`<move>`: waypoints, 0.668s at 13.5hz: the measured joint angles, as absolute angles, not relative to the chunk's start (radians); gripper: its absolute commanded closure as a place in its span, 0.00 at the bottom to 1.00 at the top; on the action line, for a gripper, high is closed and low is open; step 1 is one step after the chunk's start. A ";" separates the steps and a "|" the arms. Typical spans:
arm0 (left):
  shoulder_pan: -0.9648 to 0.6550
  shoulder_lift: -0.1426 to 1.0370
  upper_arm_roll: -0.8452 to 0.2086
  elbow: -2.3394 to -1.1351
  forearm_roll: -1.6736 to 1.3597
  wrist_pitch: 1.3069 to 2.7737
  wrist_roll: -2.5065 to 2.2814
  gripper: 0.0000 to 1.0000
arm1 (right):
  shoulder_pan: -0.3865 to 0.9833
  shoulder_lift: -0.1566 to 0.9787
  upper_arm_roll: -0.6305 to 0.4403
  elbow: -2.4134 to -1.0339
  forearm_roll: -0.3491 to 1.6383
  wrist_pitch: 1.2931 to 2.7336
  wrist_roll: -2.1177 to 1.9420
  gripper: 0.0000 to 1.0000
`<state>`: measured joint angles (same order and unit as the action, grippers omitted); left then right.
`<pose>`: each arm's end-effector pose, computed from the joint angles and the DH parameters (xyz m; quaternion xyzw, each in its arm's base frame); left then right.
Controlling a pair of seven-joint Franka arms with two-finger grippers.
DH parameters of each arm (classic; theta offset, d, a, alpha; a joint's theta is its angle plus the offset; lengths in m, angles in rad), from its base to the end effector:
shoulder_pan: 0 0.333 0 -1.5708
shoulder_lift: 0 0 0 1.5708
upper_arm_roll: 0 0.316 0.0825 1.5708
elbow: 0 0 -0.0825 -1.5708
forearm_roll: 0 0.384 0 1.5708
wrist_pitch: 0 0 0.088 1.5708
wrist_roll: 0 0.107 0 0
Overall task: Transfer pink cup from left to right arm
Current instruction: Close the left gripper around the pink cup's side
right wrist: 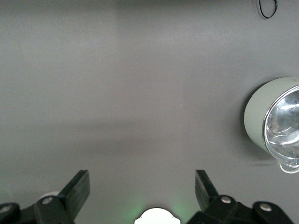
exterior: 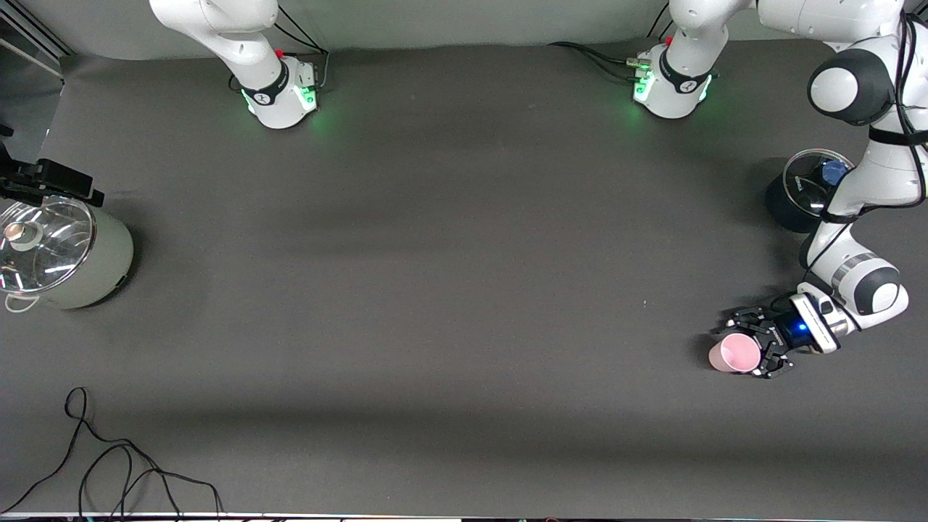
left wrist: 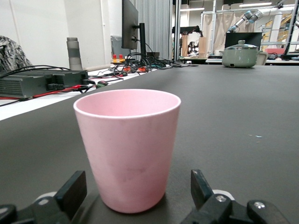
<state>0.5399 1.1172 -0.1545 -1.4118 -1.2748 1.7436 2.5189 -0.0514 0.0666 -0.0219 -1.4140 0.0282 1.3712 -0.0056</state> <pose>0.6357 0.1816 0.0474 0.6202 -0.4495 0.5273 0.3679 0.5529 -0.0367 0.6436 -0.9979 0.0318 0.0541 0.0154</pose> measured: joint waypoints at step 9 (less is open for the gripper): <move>0.527 1.117 -0.162 -1.399 -1.290 1.752 2.514 0.51 | -0.051 0.067 -0.022 -1.414 0.028 1.371 -0.006 0.00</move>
